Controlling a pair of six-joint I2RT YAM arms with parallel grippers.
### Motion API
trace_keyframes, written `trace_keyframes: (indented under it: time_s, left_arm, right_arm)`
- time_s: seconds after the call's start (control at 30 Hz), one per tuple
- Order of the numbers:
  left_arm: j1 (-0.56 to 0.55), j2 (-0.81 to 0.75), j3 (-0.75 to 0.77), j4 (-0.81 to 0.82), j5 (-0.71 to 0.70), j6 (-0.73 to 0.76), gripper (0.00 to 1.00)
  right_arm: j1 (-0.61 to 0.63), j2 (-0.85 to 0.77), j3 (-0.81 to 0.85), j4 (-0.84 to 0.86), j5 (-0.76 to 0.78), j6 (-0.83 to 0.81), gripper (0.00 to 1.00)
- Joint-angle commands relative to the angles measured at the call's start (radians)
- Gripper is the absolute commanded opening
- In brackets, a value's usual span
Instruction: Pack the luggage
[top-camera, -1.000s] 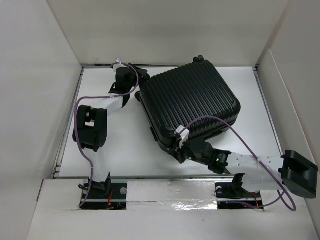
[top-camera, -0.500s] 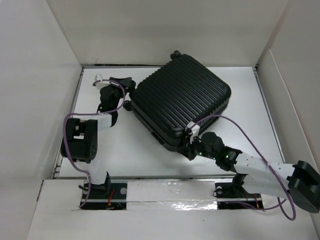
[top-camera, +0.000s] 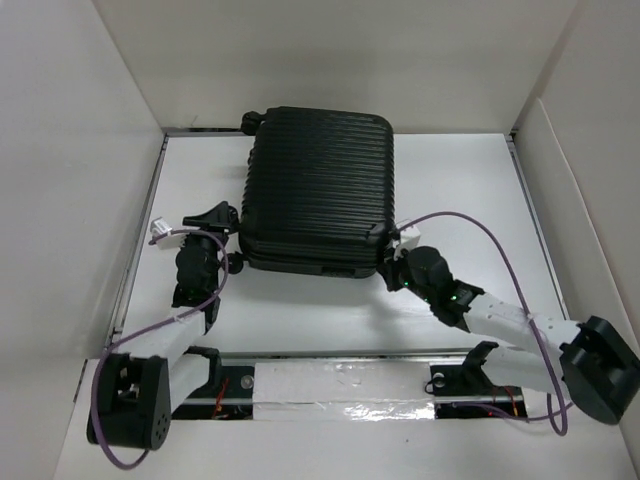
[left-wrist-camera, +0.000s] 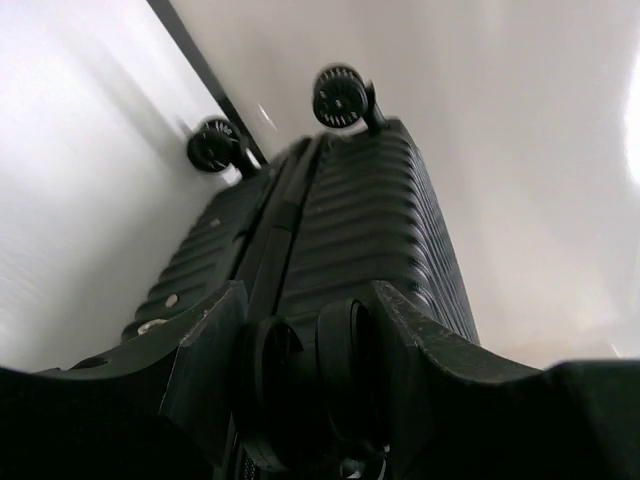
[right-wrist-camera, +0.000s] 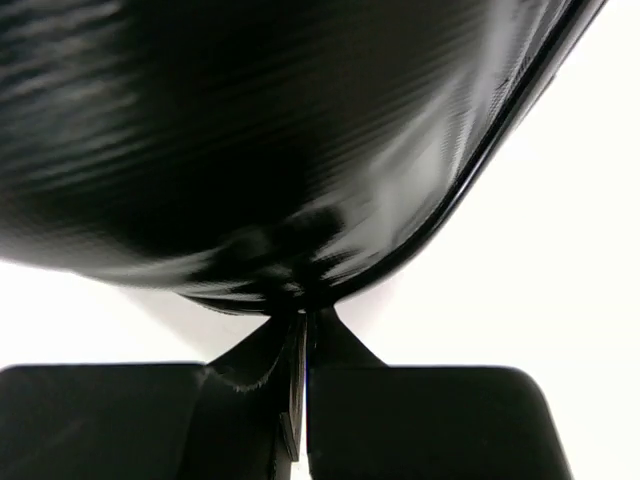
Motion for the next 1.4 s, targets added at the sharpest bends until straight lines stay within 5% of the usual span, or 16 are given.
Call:
trace_keyframes:
  time_s: [0.0,0.17,0.3,0.4,0.53,0.83,1.03,1.27,1.3,1.33,1.37]
  left_arm:
    - [-0.076,-0.151,-0.022,-0.211,0.245,0.131,0.00]
    - [-0.076,-0.267,-0.003,-0.287,0.295,0.125,0.00]
    - [-0.076,-0.337,0.000,-0.339,0.300,0.113,0.00]
    - [-0.076,-0.398,0.012,-0.334,0.265,0.073,0.00]
    - [-0.029,-0.423,0.063,-0.374,0.236,0.050,0.00]
    - [0.002,-0.475,0.037,-0.458,0.202,0.030,0.00]
    - [0.002,-0.448,0.092,-0.369,0.283,-0.048,0.00]
    - [0.002,-0.514,0.144,-0.572,0.234,-0.004,0.00]
    - [0.013,-0.541,0.138,-0.636,0.217,0.019,0.03]
    - [0.013,-0.549,0.130,-0.671,0.200,0.030,0.36]
    - [0.013,-0.558,0.130,-0.704,0.173,0.042,0.50]
  right_arm:
    - [0.281,0.108,0.050,0.315,-0.098,0.055,0.00]
    - [0.308,0.092,0.082,0.297,0.062,0.063,0.00]
    - [0.195,-0.075,0.222,0.050,0.067,-0.062,0.00]
    - [0.036,-0.140,0.344,-0.096,-0.027,-0.152,0.00]
    - [-0.132,-0.140,0.414,-0.217,-0.338,-0.200,0.00]
    - [-0.218,-0.165,0.234,-0.140,-0.496,-0.178,0.00]
    - [-0.175,-0.079,0.153,-0.093,-0.401,-0.151,0.00]
    - [-0.149,-0.103,0.101,-0.040,-0.374,-0.120,0.00]
    - [-0.149,-0.110,0.105,-0.053,-0.368,-0.125,0.00]
    - [-0.149,-0.116,0.107,-0.071,-0.361,-0.128,0.00]
    - [-0.149,-0.123,0.107,-0.073,-0.355,-0.131,0.00]
